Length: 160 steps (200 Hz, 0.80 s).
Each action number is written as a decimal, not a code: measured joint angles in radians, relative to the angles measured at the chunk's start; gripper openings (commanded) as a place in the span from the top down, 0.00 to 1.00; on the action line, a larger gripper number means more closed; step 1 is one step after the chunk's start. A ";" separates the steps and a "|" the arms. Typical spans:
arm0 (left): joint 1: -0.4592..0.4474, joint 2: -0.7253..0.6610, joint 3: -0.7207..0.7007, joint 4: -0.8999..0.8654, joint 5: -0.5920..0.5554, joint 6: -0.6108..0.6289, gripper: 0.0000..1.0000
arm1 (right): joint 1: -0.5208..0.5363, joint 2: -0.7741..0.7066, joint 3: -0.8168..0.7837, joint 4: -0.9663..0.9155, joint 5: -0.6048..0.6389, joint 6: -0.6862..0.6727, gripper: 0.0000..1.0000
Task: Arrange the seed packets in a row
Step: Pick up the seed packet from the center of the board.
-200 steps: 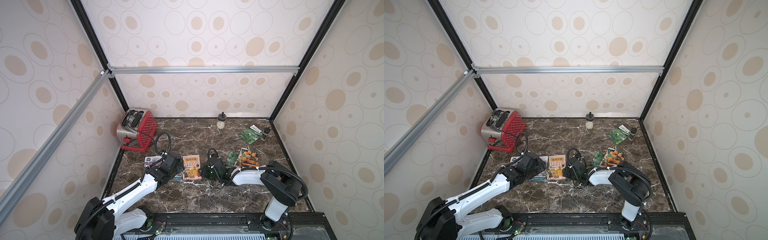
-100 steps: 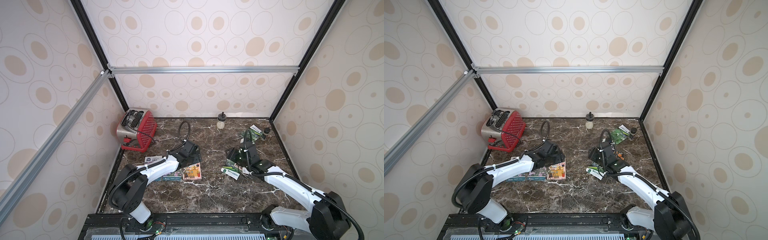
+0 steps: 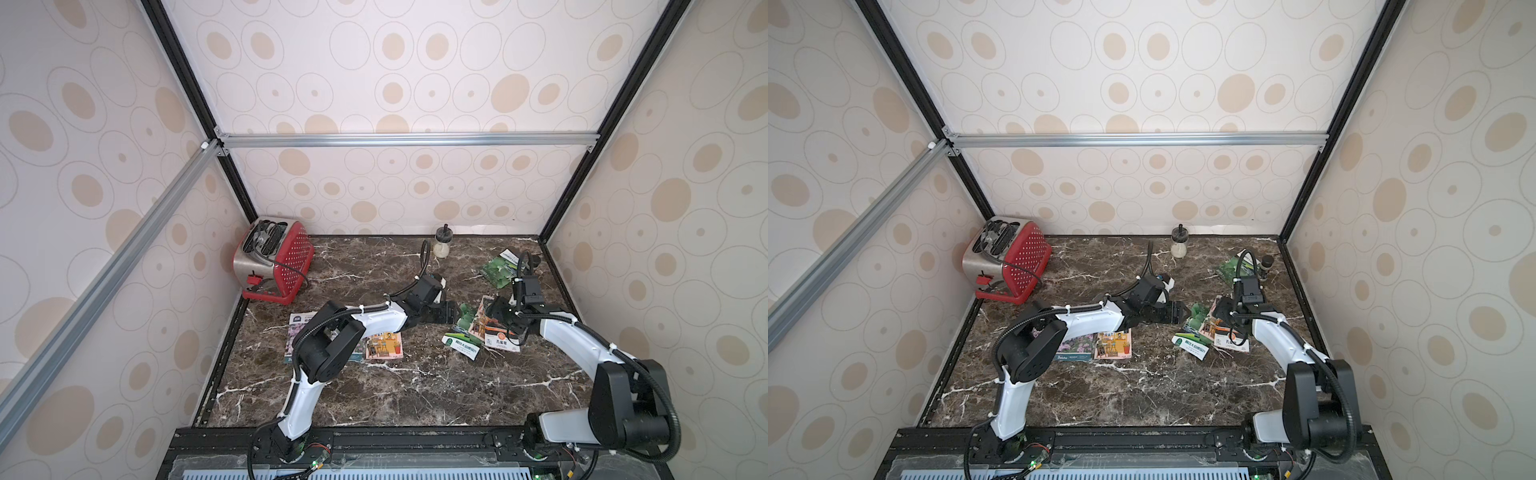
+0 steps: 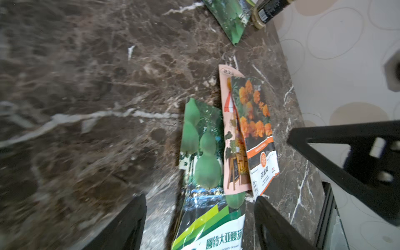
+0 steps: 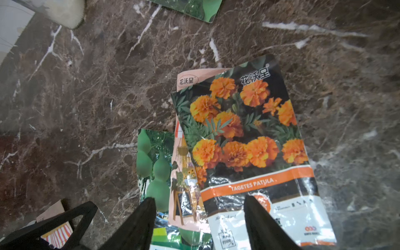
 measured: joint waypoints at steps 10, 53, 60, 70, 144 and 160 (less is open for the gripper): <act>-0.006 0.026 0.023 0.020 0.021 0.002 0.21 | -0.012 0.035 0.022 0.001 -0.008 -0.011 0.32; -0.025 0.125 0.135 0.067 0.087 0.007 0.22 | -0.047 0.129 0.045 0.002 -0.037 -0.044 0.33; -0.031 0.135 0.149 0.072 0.094 0.008 0.22 | -0.050 0.135 0.044 0.004 -0.046 -0.045 0.33; -0.037 0.148 0.164 0.077 0.105 0.008 0.22 | -0.053 0.139 0.039 0.014 -0.059 -0.045 0.33; -0.052 0.209 0.191 0.076 0.132 0.016 0.24 | -0.060 0.145 -0.048 0.098 -0.153 0.003 0.35; -0.053 0.216 0.191 0.076 0.134 0.022 0.25 | -0.061 0.145 -0.057 0.121 -0.163 0.015 0.36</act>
